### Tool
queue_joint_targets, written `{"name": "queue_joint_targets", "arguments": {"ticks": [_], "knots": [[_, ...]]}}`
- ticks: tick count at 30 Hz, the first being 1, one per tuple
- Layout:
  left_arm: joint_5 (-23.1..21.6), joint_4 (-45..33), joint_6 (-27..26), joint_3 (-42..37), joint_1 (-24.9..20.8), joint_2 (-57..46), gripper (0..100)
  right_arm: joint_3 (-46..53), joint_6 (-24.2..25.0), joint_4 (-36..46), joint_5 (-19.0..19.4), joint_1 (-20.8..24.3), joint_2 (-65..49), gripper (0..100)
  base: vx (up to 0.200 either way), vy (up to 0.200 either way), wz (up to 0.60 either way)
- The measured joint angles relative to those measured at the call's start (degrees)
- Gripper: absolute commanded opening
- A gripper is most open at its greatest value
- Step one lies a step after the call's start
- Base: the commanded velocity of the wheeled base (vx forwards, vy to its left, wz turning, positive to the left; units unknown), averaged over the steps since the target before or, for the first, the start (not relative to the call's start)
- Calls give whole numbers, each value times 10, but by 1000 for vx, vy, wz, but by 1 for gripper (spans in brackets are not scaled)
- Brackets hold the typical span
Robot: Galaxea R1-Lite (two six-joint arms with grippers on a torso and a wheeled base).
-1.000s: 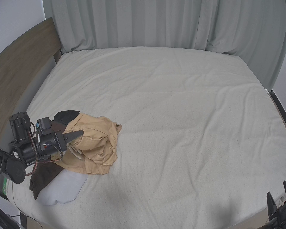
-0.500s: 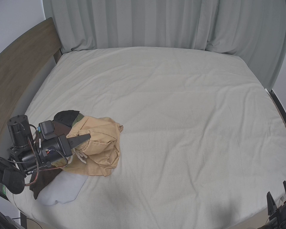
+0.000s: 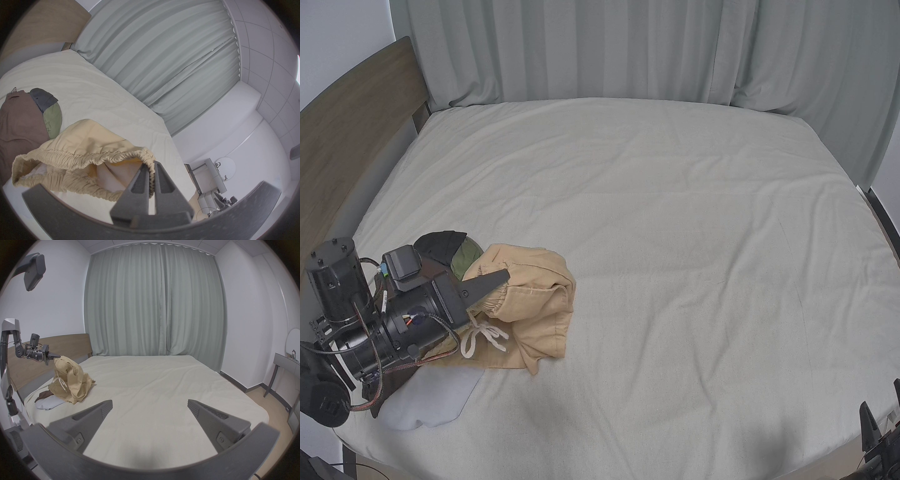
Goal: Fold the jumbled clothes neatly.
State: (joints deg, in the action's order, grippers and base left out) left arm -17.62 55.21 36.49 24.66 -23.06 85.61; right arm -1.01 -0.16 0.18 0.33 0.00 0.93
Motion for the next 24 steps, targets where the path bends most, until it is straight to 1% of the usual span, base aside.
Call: {"name": "queue_joint_targets", "arguments": {"ticks": [4, 5, 7, 11, 13, 18, 24], "knots": [[25, 0, 11, 3, -24, -5, 0, 0, 0, 0, 0, 0, 0, 100, 0, 0, 0], [38, 0, 16, 5, -31, -6, 0, 0, 0, 0, 0, 0, 0, 100, 0, 0, 0], [70, 0, 25, 9, -45, -8, 0, 0, 0, 0, 0, 0, 0, 100, 0, 0, 0], [151, 2, 62, 23, -85, -13, 0, 0, 0, 0, 0, 0, 0, 100, 0, 0, 0], [178, 3, 77, 35, -106, -15, 0, 0, 0, 0, 0, 0, 0, 100, 0, 0, 0], [216, 8, 94, 59, -139, -18, 0, 0, 0, 0, 0, 0, 0, 100, 0, 0, 0], [242, 17, 127, 84, -167, -23, 0, 0, 0, 0, 0, 0, 0, 100, 0, 0, 0]]}}
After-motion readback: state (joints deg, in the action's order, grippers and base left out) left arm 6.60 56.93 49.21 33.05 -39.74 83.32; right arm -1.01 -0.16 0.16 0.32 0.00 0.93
